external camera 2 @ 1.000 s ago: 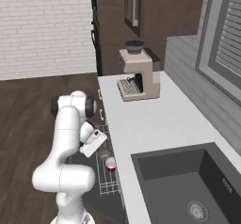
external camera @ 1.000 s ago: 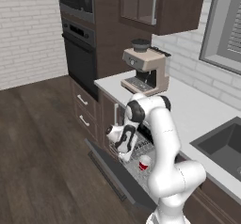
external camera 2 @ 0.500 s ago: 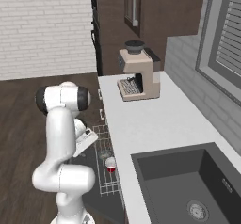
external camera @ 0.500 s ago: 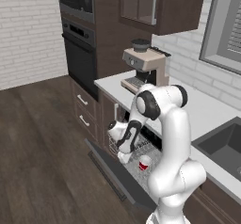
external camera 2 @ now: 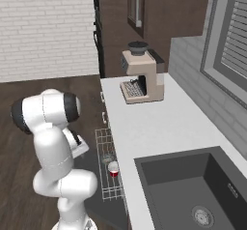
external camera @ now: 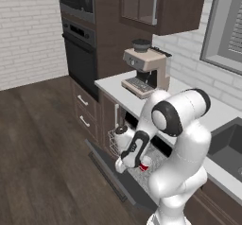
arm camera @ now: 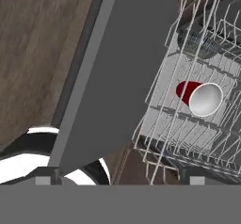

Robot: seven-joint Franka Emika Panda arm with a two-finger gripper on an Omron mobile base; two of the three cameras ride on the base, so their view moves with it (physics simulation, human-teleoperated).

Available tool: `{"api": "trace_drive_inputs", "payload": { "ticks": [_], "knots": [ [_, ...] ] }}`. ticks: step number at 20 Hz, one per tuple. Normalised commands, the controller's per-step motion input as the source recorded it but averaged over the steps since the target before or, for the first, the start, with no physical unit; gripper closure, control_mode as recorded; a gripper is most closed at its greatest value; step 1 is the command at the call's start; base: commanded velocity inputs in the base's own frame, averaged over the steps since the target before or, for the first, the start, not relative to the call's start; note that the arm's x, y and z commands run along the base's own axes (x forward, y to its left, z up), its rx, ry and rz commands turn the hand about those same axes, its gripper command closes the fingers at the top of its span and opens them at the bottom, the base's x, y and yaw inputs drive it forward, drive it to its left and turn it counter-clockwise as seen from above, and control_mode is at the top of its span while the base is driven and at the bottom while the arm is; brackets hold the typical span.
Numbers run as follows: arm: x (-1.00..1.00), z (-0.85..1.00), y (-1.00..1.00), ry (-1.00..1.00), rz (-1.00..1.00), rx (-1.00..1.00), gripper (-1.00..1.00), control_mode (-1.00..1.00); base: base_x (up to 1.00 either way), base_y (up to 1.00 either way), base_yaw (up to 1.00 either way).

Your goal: Pick up the cup and bowl from the counter, place them in the dishwasher, and close the dishwasher door.

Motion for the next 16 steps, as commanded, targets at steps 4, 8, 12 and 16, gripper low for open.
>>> {"api": "trace_drive_inputs", "payload": {
  "ticks": [4, 8, 12, 16],
  "knots": [
    [-0.42, 0.22, 0.60, 0.00, -0.12, 0.13, -1.00, -1.00, 0.00, 0.00, 0.00],
    [-0.13, 0.09, 0.55, 0.00, -0.07, 0.05, -1.00, -1.00, 0.00, 0.00, 0.00],
    [0.00, 0.00, 0.53, 0.00, -0.09, 0.00, -1.00, -1.00, 0.00, 0.00, 0.00],
    [0.00, -0.05, 0.60, 0.00, -0.08, -0.02, -1.00, -1.00, 0.00, 0.00, 0.00]
  ]
}}
